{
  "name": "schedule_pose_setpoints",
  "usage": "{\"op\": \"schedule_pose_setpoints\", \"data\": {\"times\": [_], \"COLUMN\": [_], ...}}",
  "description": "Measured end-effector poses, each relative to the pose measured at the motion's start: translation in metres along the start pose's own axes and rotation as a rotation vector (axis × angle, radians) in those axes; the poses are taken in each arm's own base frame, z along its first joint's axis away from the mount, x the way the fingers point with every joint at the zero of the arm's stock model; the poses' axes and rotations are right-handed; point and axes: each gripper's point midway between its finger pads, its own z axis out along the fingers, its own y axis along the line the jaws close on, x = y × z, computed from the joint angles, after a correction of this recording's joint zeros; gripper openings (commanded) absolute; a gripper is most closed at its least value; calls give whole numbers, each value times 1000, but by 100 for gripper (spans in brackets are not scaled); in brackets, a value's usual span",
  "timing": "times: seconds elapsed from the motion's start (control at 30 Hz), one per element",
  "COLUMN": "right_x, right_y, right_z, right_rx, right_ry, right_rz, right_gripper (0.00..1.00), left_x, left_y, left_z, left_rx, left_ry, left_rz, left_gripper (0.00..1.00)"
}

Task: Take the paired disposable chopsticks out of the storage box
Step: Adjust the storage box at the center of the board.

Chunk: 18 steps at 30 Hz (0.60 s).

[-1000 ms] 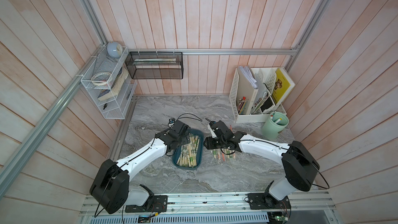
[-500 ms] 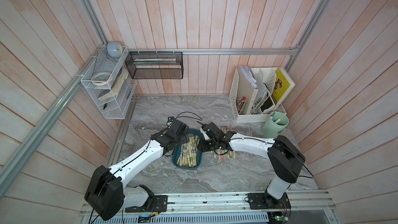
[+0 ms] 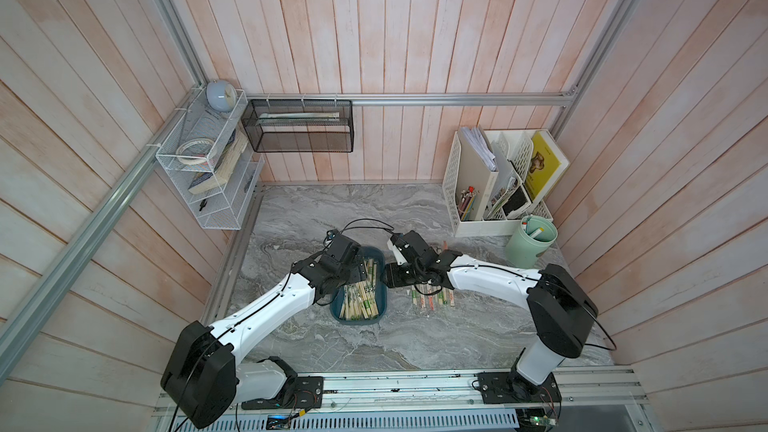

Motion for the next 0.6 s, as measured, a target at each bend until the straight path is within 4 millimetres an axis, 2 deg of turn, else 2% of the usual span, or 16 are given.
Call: {"op": "schedule_pose_setpoints", "data": {"times": [0.07, 0.2, 0.3, 0.43, 0.6], "right_x": [7, 29, 38, 46, 41], "right_y": [-10, -28, -32, -26, -1], "right_z": [-3, 4, 11, 22, 35], "right_rx": [13, 44, 50, 37, -16], "right_ry": [6, 55, 83, 117, 133], "right_rz": [18, 43, 53, 42, 9], "right_gripper": [49, 48, 48, 48, 47], "left_x": [3, 3, 1, -4, -14], "left_y": [3, 6, 8, 15, 26], "left_z": [2, 3, 3, 4, 3], "left_rx": [-8, -22, -33, -46, -49], "left_ry": [5, -2, -10, -16, -32], "left_rz": [-3, -11, -20, -43, -86], "left_gripper": [88, 91, 91, 92, 91]}}
